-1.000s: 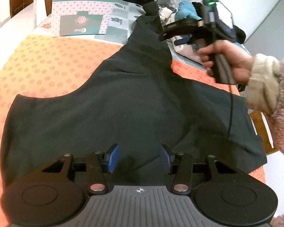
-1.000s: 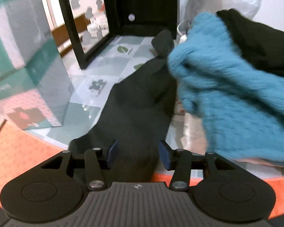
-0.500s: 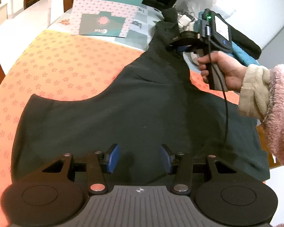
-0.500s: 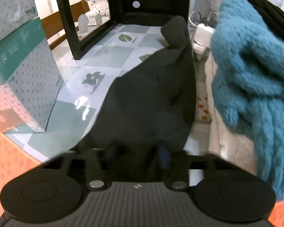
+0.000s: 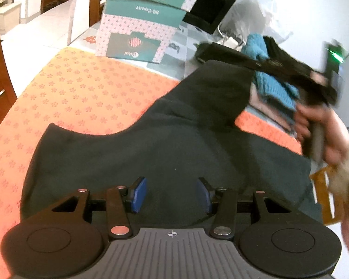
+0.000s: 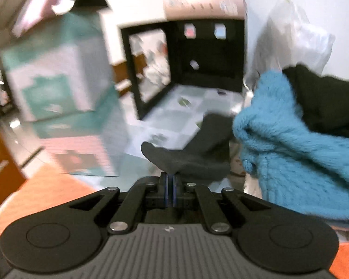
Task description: Fold clothes
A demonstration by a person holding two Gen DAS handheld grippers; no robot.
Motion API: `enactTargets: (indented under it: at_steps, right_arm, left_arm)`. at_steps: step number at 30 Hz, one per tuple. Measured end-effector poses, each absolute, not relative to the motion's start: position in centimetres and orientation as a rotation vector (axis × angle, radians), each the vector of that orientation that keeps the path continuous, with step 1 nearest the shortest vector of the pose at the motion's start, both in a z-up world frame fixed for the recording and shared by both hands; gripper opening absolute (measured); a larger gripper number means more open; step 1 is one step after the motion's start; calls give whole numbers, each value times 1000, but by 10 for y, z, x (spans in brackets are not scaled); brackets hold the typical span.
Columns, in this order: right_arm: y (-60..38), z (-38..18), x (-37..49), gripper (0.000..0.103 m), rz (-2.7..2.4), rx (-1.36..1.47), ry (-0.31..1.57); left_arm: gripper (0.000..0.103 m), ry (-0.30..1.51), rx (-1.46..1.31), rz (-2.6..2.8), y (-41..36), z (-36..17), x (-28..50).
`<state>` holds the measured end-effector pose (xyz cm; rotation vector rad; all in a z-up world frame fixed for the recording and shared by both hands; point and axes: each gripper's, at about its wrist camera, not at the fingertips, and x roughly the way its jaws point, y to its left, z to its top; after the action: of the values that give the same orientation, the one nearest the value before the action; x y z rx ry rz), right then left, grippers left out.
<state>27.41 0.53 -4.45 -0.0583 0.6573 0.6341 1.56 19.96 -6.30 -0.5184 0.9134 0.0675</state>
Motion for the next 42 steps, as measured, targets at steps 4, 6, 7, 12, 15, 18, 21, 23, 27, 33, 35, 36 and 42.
enactTargets:
  at_steps: [4,6,7,12,15,18,21,23,27,33,35,36,42]
  right_arm:
    - [-11,-25,222,5,707,-63,620]
    - [-10,-31,203,5,731,-104,639]
    - [-10,-34,193,5,743,-124,649]
    - [-9,-50,143,5,802,-227,696]
    - [-8,-60,113,5,836,-289,724]
    - [-7,-69,83,6,871,-351,751]
    - [-14,-56,84,25,902,-331,748]
    - [-20,-46,87,39,922,-311,743]
    - [-31,-25,98,47,949,-263,733]
    - [-31,-27,168,64,788,-144,796]
    - [-27,-40,195,70,732,-108,844]
    - [-25,-49,207,70,711,-85,870]
    - [-2,-101,259,70,618,-36,990]
  left_arm:
    - [50,880,-540,80,200,-54,13]
    - [52,868,-533,75,197,-49,12]
    - [57,863,-533,70,195,-48,12]
    - [59,852,-558,36,186,-44,11]
    - [61,852,-566,31,180,-42,11]
    - [62,858,-565,30,177,-42,9]
    - [63,870,-565,38,176,-45,4]
    - [63,879,-583,53,180,-49,1]
    - [63,904,-627,84,188,-60,-3]
    - [64,929,-641,108,196,-70,-2]
    - [64,934,-641,109,198,-72,0]
    - [64,936,-640,109,199,-72,1]
    - [65,951,-638,111,203,-77,6]
